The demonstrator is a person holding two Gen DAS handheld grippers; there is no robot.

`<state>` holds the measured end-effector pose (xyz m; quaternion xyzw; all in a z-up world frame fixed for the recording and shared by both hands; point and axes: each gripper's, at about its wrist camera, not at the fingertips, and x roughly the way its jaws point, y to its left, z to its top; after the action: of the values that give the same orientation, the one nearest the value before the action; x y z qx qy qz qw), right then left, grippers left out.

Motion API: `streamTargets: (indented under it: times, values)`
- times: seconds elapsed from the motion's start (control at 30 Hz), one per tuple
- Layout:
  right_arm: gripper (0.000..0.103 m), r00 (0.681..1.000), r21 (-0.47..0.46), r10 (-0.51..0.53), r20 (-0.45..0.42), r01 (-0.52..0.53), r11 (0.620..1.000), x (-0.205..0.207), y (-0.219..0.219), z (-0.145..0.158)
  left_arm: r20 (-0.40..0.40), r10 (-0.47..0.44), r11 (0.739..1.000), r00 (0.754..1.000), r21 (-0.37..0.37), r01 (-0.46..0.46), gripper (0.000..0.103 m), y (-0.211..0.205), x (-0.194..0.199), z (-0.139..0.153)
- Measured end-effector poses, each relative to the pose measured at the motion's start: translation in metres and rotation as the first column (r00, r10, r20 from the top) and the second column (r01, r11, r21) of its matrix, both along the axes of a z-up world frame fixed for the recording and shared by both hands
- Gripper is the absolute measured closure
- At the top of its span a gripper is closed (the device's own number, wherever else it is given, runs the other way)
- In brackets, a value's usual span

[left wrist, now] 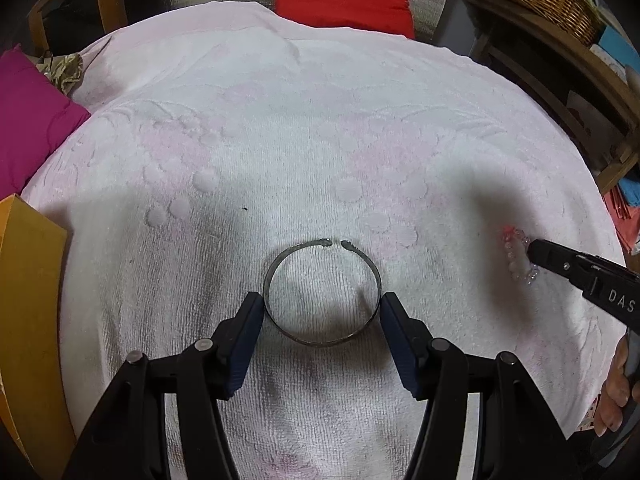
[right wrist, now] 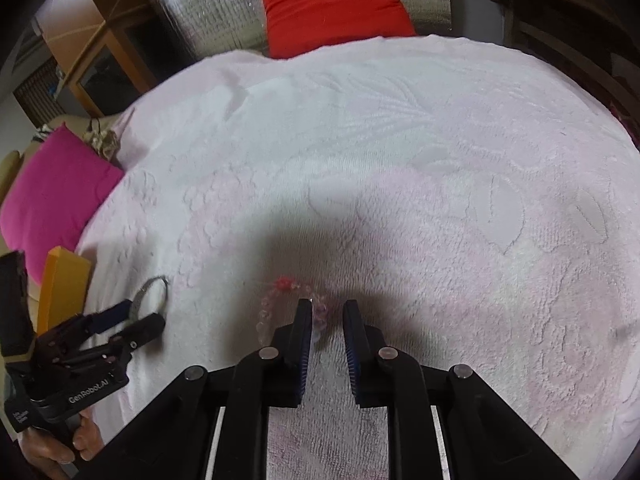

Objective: Organize jewelry

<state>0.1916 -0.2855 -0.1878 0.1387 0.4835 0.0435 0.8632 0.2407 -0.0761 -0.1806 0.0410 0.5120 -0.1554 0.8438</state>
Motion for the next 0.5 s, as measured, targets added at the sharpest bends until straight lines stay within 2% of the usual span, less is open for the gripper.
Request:
streamTargets:
  times: [0.07, 0.2, 0.27, 0.3, 0.33, 0.5]
  values:
    - [0.079, 1.0, -0.023, 0.014, 0.001, -0.014, 1.0, 0.0, 0.005, -0.001, 0.0, 0.0, 1.0, 1.0, 0.001, 0.0, 0.041, 0.0, 0.001, -0.001]
    - [0.078, 0.999, -0.085, 0.03, 0.022, -0.028, 0.996, -0.002, 0.015, -0.002, 0.014, -0.006, 1.0, 1.0, 0.018, 0.006, 0.041, -0.003, -0.002, -0.002]
    - [0.08, 0.998, -0.137, 0.052, 0.037, -0.046, 0.989, -0.004, 0.022, -0.002, 0.022, -0.009, 1.0, 1.0, 0.022, 0.008, 0.041, -0.004, -0.004, -0.003]
    - [0.089, 0.997, -0.164, 0.063, 0.042, -0.055, 0.985, -0.004, 0.025, -0.002, 0.023, -0.009, 1.0, 1.0, 0.022, 0.009, 0.041, -0.005, -0.004, -0.003]
    - [0.092, 0.996, -0.194, 0.078, 0.046, -0.068, 0.979, -0.005, 0.03, -0.001, 0.027, -0.009, 1.0, 1.0, 0.021, 0.008, 0.041, -0.007, -0.006, -0.004]
    - [0.094, 0.993, -0.213, 0.093, 0.077, -0.075, 0.974, -0.009, 0.033, 0.003, 0.037, -0.022, 1.0, 0.999, -0.003, 0.022, 0.043, -0.01, -0.009, -0.003]
